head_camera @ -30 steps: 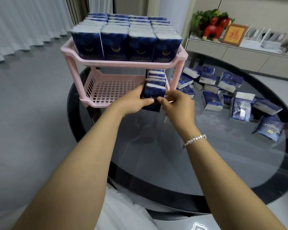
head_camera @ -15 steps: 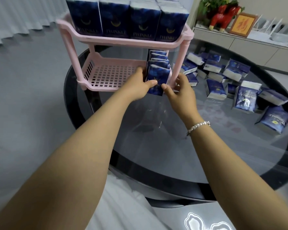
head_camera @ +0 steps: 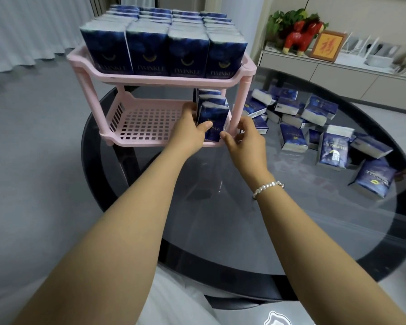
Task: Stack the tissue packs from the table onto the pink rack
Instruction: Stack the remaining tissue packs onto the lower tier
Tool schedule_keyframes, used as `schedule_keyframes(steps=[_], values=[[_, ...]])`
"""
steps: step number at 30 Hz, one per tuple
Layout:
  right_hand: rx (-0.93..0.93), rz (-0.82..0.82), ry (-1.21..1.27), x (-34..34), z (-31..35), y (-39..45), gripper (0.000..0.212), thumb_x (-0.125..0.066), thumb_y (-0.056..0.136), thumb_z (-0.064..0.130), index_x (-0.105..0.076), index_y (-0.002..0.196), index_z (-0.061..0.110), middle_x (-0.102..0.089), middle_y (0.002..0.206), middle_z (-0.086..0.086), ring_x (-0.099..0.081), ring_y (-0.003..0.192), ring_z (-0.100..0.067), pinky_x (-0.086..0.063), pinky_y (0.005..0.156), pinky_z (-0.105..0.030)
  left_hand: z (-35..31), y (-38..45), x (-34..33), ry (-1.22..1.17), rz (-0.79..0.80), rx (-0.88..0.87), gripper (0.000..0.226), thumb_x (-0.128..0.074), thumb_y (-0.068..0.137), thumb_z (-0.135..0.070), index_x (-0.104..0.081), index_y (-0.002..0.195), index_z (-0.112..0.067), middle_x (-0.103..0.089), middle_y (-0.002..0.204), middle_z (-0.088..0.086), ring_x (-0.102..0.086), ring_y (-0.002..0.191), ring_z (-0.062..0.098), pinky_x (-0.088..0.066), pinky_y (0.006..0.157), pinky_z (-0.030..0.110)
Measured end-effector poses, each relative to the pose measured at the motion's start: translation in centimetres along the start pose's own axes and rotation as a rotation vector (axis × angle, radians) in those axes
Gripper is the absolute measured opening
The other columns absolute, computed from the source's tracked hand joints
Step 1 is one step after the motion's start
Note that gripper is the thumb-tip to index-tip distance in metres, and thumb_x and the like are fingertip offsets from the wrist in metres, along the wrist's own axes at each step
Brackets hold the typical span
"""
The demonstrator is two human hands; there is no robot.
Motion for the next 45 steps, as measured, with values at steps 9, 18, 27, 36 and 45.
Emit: schedule_keyframes(steps=[9, 18, 27, 36, 45], values=[[-0.014, -0.069, 0.038, -0.4, -0.4, 0.0, 0.024, -0.065, 0.086, 0.026, -0.051, 0.102, 0.014, -0.062, 0.090, -0.006, -0.058, 0.078, -0.022, -0.052, 0.070, -0.035, -0.2, -0.4, -0.6, 0.178, -0.004, -0.001, 0.039, -0.049, 0.097, -0.029, -0.038, 0.131, -0.015, -0.054, 0.131, 0.010, -0.052, 0.117, 0.032, -0.037, 0.085, 0.032], [-0.028, -0.090, 0.044, -0.4, -0.6, -0.2, 0.016, -0.064, 0.087, 0.022, -0.048, 0.092, 0.019, -0.058, 0.082, -0.001, -0.052, 0.071, -0.015, -0.040, 0.059, -0.019, -0.4, -1.3, -1.4, 0.426, -0.028, 0.037, 0.048, -0.046, 0.097, -0.036, -0.026, 0.137, -0.018, -0.062, 0.115, 0.018, -0.058, 0.105, 0.038, -0.041, 0.083, 0.040], [-0.003, -0.103, 0.153, -0.2, -1.0, 0.2, 0.021, -0.054, 0.093, 0.031, -0.059, 0.112, 0.021, -0.062, 0.096, 0.009, -0.056, 0.092, -0.015, -0.043, 0.071, -0.016, -0.9, -1.4, -0.8, 0.163, 0.092, -0.024, 0.074, -0.057, 0.092, -0.022, -0.011, 0.150, -0.026, -0.050, 0.140, 0.006, -0.049, 0.125, 0.028, -0.039, 0.101, 0.039], [-0.063, 0.001, 0.344, -0.9, -1.2, 0.3, 0.011, -0.052, 0.094, 0.025, -0.057, 0.104, 0.026, -0.064, 0.091, 0.014, -0.061, 0.094, -0.013, -0.051, 0.086, -0.034, -1.5, -1.7, -2.8, 0.016, 0.277, 0.028, 0.066, -0.035, 0.097, -0.042, 0.005, 0.150, -0.038, -0.022, 0.156, 0.000, -0.036, 0.135, 0.022, -0.025, 0.111, 0.035], [-0.109, -0.057, 0.308, -0.9, -1.3, 0.4, 0.014, -0.054, 0.093, 0.029, -0.059, 0.106, 0.025, -0.066, 0.099, -0.001, -0.061, 0.095, -0.020, -0.052, 0.083, -0.035, -1.4, 0.1, -2.4, -0.229, 0.124, 0.073, 0.046, -0.028, 0.101, -0.020, -0.029, 0.146, -0.025, -0.049, 0.133, -0.001, -0.052, 0.111, 0.017, -0.037, 0.102, 0.030]])
Point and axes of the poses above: each hand's wrist, its own y-axis towards the middle knuckle, its own x-axis out of the back of the hand, z = x × y, the point moved 9 cm from there along y, towards the middle knuckle
